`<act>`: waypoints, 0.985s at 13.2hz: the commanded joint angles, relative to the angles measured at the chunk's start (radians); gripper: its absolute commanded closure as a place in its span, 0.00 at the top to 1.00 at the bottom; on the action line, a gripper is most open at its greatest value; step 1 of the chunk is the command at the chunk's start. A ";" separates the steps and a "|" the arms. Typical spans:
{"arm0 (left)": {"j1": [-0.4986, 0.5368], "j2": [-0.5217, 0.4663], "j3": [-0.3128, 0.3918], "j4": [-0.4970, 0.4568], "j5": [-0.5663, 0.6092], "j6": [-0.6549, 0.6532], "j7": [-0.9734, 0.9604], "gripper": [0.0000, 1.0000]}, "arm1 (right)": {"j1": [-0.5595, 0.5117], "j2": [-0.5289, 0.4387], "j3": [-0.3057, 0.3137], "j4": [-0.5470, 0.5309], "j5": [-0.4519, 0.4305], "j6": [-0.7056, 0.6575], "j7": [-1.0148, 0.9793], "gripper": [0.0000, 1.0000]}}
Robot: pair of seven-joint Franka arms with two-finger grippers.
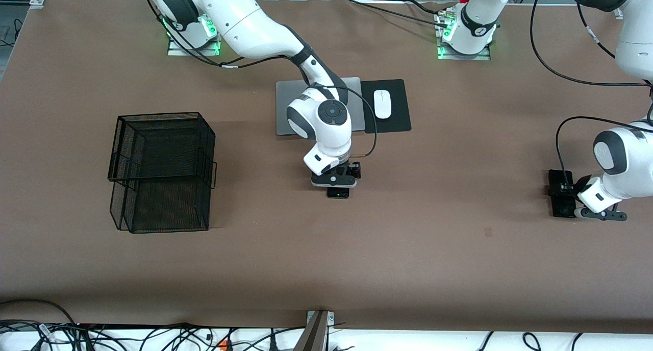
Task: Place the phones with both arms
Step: 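Grasp the flip phone with the right gripper while the left grasps the tall phone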
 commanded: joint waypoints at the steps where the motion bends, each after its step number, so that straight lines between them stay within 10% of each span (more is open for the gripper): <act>1: -0.007 -0.025 -0.030 0.062 -0.023 -0.139 0.003 0.33 | 0.016 0.032 -0.008 0.028 -0.019 0.020 0.028 1.00; 3: -0.033 -0.025 -0.036 0.146 -0.025 -0.279 -0.012 0.33 | 0.017 0.039 -0.008 0.028 -0.020 0.026 0.028 1.00; 7: -0.108 -0.033 -0.040 0.245 -0.023 -0.475 -0.167 0.33 | 0.025 0.038 -0.011 0.028 -0.026 0.019 0.026 0.29; 13: -0.192 -0.089 -0.043 0.289 -0.158 -0.631 -0.273 0.32 | 0.013 -0.066 -0.004 0.097 -0.017 -0.264 0.003 0.24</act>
